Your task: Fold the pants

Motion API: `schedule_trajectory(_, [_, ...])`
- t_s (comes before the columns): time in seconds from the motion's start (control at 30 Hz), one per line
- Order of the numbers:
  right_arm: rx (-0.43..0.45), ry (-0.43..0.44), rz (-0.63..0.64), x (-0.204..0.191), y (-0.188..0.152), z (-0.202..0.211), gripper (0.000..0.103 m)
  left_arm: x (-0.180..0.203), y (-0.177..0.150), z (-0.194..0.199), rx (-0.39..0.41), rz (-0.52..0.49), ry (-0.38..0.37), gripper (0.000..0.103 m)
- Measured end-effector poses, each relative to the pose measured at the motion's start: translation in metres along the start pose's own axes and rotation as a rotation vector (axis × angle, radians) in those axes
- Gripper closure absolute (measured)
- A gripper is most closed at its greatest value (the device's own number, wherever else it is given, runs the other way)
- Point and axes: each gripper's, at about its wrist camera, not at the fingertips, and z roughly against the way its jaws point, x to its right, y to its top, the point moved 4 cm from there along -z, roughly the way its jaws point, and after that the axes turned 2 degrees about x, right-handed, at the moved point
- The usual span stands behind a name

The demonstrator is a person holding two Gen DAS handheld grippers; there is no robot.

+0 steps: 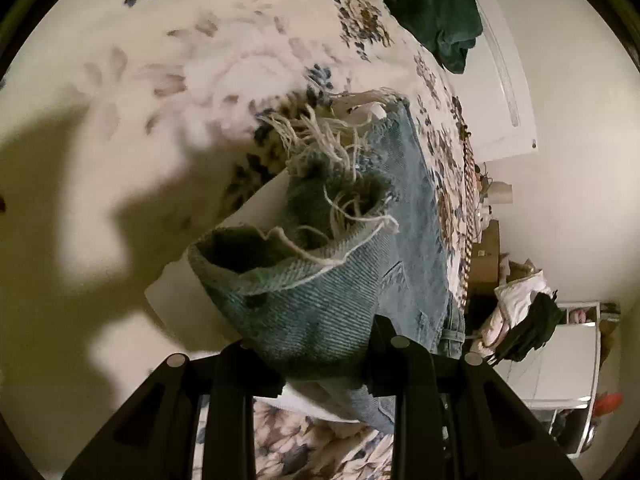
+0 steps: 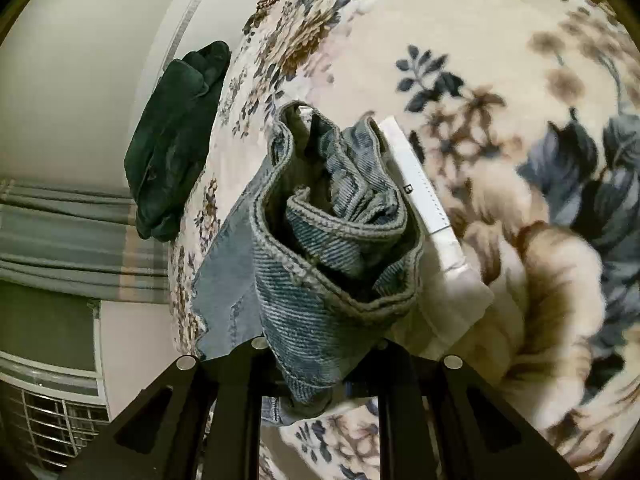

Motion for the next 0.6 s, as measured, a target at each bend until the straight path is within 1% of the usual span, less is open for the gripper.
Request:
schedule_trajectory(0.03, [-0.007, -0.006, 0.001, -0.001, 0.001, -0.001, 0.086, 0.002, -0.001, 0.000, -0.004, -0.011, 0.012, 0.078])
schedule_trajectory(0.1, [-0.029, -0.012, -0.012, 0.008, -0.001, -0.008, 0.083, 0.010, -0.003, 0.004, -0.017, -0.051, 0.058, 0.075])
schedule_trajectory(0.17, [-0.055, -0.040, -0.015, 0.013, -0.004, -0.009, 0.075, 0.017, -0.004, 0.007, -0.038, -0.094, 0.109, 0.071])
schedule_trajectory(0.2, [-0.065, -0.059, -0.008, 0.018, -0.007, -0.009, 0.071, 0.014, -0.005, 0.010, -0.045, -0.109, 0.129, 0.069])
schedule_trajectory(0.23, [-0.072, -0.078, -0.002, 0.018, -0.009, -0.008, 0.064, 0.015, -0.007, 0.013, -0.054, -0.137, 0.167, 0.066])
schedule_trajectory(0.27, [-0.078, -0.114, 0.012, 0.020, -0.011, -0.005, 0.061, 0.017, -0.011, 0.016, -0.062, -0.168, 0.203, 0.062])
schedule_trajectory(0.3, [-0.080, -0.129, 0.021, 0.021, -0.013, -0.003, 0.060, 0.022, -0.015, 0.022, -0.062, -0.222, 0.266, 0.055])
schedule_trajectory(0.33, [-0.082, -0.150, 0.035, 0.020, -0.015, 0.001, 0.059, 0.024, -0.018, 0.027, -0.053, -0.266, 0.324, 0.042])
schedule_trajectory(0.37, [-0.080, -0.187, 0.062, 0.020, -0.018, 0.007, 0.057, 0.026, -0.019, 0.032, -0.045, -0.301, 0.365, 0.033])
schedule_trajectory(0.4, [-0.075, -0.229, 0.100, 0.017, -0.021, 0.013, 0.050, 0.033, -0.023, 0.039, -0.035, -0.363, 0.412, 0.032])
schedule_trajectory(0.43, [-0.062, -0.279, 0.161, 0.010, -0.024, 0.021, 0.042, 0.037, -0.026, 0.043, -0.027, -0.405, 0.442, 0.032])
schedule_trajectory(0.47, [-0.051, -0.313, 0.206, 0.004, -0.026, 0.027, 0.036, 0.043, -0.029, 0.048, -0.020, -0.443, 0.465, 0.032])
schedule_trajectory(0.5, [-0.035, -0.367, 0.279, -0.006, -0.030, 0.035, 0.025, 0.049, -0.032, 0.053, -0.014, -0.482, 0.485, 0.029])
schedule_trajectory(0.53, [-0.016, -0.429, 0.365, -0.020, -0.034, 0.043, 0.016, 0.058, -0.037, 0.059, -0.004, -0.533, 0.516, 0.024])
schedule_trajectory(0.6, [0.023, -0.497, 0.480, -0.043, -0.042, 0.058, 0.009, 0.072, -0.043, 0.068, 0.012, -0.600, 0.539, 0.021])
